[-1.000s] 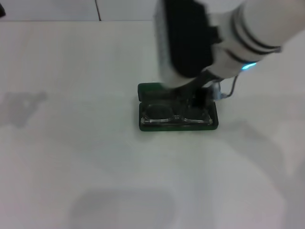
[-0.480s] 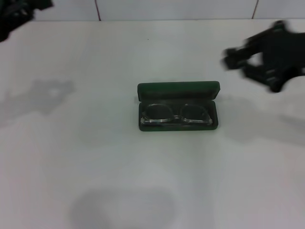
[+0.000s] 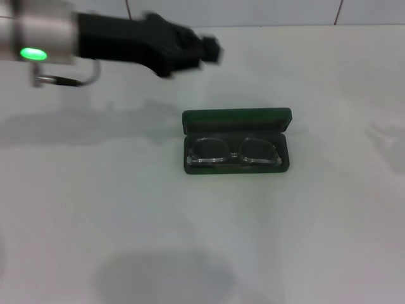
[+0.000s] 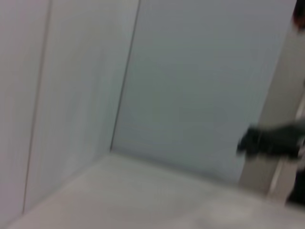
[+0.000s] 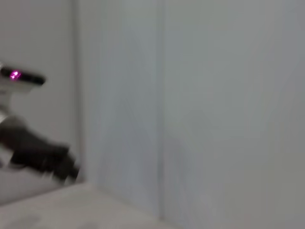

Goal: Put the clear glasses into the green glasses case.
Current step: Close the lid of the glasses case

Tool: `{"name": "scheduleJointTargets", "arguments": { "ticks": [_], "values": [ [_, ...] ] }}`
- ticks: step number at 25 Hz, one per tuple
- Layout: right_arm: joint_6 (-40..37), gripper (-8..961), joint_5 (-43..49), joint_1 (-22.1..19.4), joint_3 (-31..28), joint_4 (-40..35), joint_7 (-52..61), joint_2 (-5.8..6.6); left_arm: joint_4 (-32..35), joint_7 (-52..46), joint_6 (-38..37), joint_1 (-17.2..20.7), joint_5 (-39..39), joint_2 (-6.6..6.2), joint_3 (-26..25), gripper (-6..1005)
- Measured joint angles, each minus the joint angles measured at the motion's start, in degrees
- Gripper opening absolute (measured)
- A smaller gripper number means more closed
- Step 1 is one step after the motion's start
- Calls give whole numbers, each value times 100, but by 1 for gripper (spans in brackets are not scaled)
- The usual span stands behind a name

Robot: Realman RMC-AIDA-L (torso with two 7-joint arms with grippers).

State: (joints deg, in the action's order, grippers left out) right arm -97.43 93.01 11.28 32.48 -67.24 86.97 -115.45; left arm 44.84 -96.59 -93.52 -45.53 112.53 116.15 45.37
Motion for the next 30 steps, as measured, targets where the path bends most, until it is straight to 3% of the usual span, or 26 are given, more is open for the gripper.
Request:
{"name": "scheduleJointTargets", "arguments": {
  "ticks": [3,8,15,30],
  "values": [
    [-81,124,-101,-2,-412,616,-417,-6,-152,-91,641,-236,436,216,457,192],
    [-72,125,-150,-2,-647,1346,-899,7,-619,-67,1502,-516,470,339,934,188],
    [23,126,-127,30,-658,1616,-1076,12,-1170,-50,2220,-816,460,343,1233,184],
    [56,127,-121,123,-671,1899,-1233,19,-1626,-6,2771,-791,535,342,1244,185]
  ]
}}
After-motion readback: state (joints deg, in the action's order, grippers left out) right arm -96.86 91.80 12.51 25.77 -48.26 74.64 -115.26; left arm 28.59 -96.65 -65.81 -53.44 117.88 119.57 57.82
